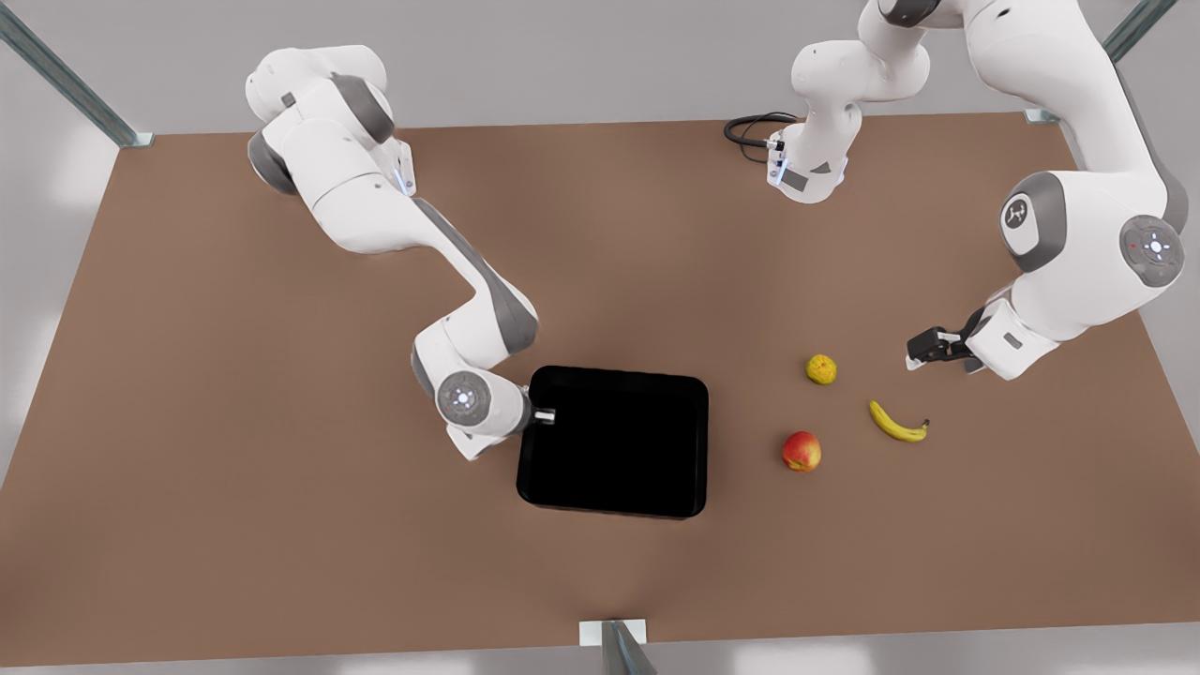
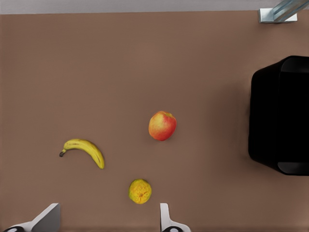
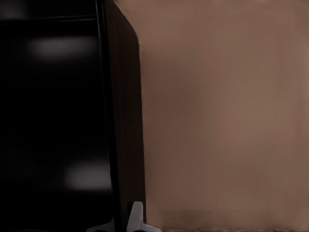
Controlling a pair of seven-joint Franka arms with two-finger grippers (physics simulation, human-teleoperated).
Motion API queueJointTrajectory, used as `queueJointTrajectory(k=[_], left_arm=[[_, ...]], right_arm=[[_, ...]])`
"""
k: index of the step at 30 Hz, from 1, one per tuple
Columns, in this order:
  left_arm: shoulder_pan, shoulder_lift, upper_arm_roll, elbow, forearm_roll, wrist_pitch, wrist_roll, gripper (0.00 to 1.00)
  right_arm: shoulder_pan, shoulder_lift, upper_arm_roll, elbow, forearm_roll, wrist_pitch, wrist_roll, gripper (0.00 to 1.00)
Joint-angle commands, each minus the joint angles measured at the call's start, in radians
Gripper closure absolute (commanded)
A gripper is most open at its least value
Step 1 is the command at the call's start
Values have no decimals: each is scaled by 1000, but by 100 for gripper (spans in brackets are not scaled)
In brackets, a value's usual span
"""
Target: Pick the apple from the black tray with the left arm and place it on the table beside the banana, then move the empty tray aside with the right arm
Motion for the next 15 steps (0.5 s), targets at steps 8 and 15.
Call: queueJointTrajectory(k=[8, 15], left_arm=[[0, 1, 0, 2, 1, -3, 5, 0], [1, -4, 0, 2, 1, -4, 5, 0]], right_arm=[[-163, -152, -13, 3, -11, -429, -425, 91], [-274, -181, -160, 4, -16, -472, -788, 91]])
